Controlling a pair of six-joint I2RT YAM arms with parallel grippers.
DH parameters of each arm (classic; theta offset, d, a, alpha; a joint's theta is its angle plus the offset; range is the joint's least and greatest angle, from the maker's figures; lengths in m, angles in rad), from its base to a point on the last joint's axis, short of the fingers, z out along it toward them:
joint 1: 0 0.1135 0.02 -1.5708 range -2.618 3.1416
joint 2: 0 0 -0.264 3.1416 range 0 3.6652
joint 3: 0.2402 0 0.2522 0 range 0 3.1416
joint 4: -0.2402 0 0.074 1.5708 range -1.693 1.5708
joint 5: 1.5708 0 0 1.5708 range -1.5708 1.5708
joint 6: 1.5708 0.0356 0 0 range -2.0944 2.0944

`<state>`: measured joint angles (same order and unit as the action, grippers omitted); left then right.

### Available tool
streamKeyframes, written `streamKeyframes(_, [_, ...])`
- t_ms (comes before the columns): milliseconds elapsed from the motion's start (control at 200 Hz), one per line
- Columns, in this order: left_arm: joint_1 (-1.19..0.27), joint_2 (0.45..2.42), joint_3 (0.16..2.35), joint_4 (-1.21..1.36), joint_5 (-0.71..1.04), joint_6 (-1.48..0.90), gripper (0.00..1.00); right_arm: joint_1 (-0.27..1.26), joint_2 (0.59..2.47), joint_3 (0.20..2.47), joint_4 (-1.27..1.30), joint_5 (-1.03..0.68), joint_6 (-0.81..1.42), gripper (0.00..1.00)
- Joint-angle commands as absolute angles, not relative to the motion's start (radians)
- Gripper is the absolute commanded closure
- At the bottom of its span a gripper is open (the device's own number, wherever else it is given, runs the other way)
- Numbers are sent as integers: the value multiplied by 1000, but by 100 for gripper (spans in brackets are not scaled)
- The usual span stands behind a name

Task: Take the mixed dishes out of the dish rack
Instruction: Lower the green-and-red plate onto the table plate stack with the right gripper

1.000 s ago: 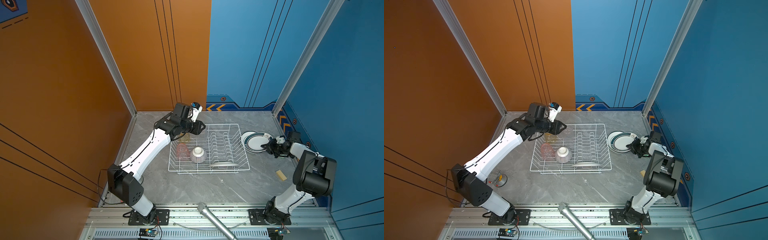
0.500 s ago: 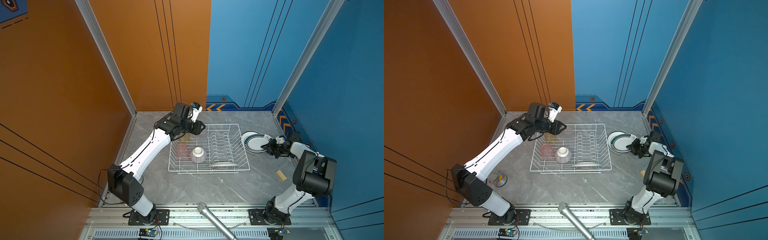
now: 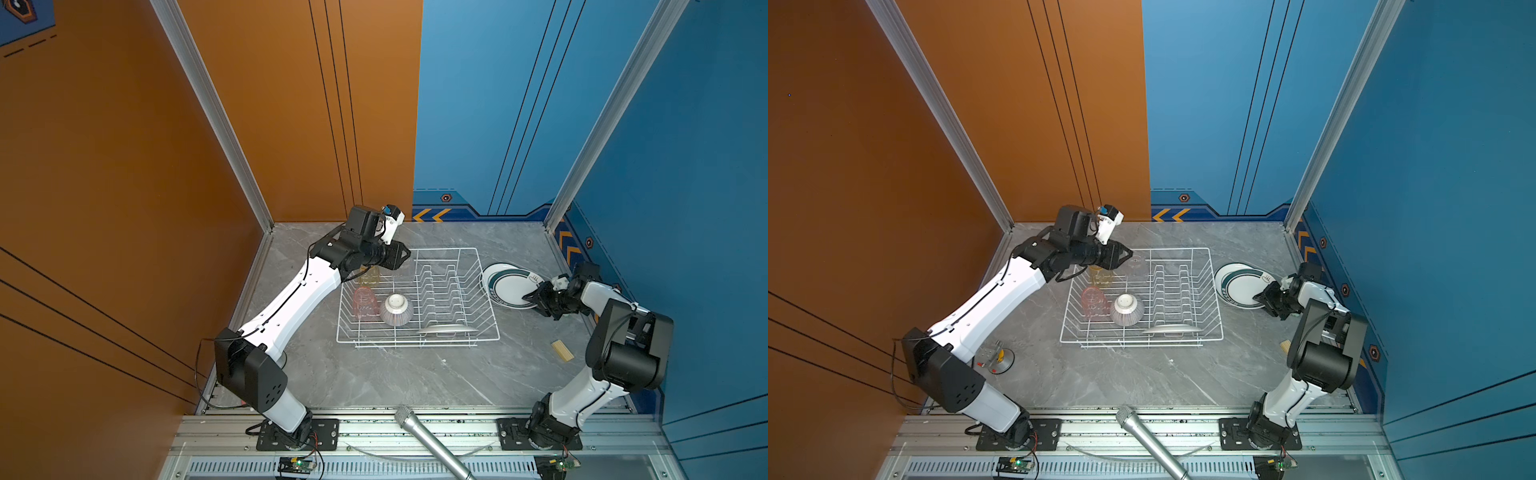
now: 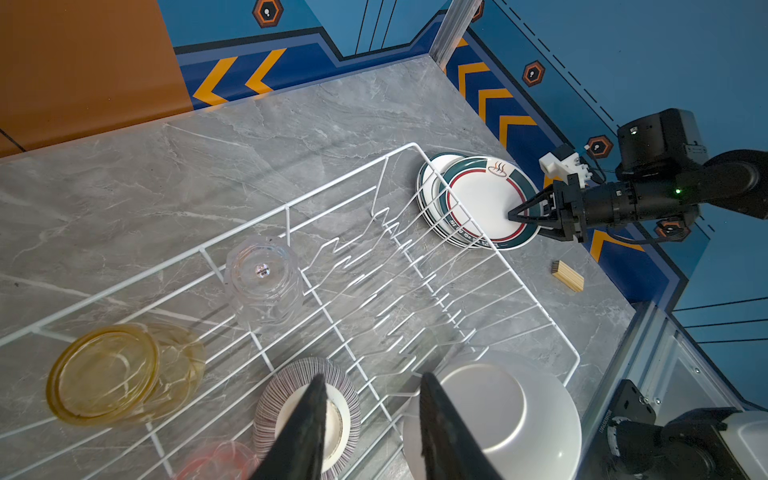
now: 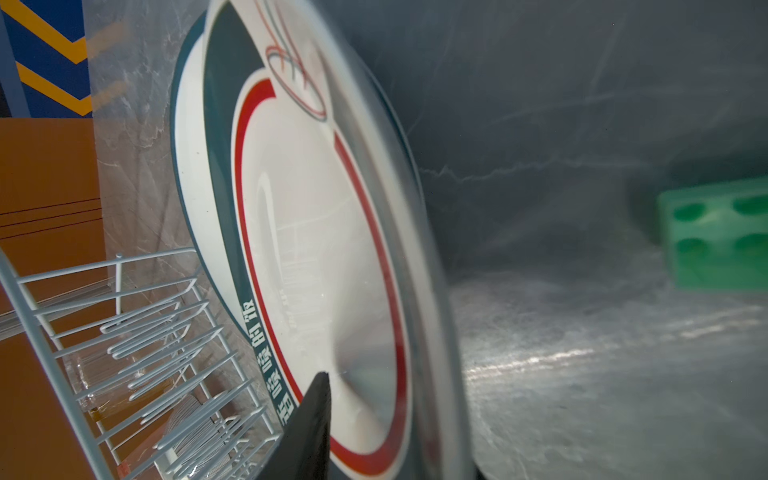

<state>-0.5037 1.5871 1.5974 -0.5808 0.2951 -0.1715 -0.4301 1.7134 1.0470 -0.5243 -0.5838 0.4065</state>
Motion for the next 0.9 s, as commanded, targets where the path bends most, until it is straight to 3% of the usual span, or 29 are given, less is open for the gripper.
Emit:
streamKeyframes(0, [-494, 1580, 1589, -603, 304, -150, 62, -420, 1730, 1082, -577, -529, 365, 68])
streamKeyframes(616, [-483, 1561, 1563, -603, 304, -146, 62, -377, 1787, 1120, -594, -444, 348, 68])
streamKeyframes(676, [-481, 1560, 1562, -601, 304, -146, 62, -370, 1795, 1128, -596, -439, 351, 64])
streamKeyframes(801, [-480, 1558, 1560, -602, 305, -146, 62, -352, 1805, 1146, -610, -399, 354, 46])
streamKeyframes(891, [-477, 1556, 1559, -602, 305, -144, 62, -338, 1807, 1155, -617, -371, 354, 42])
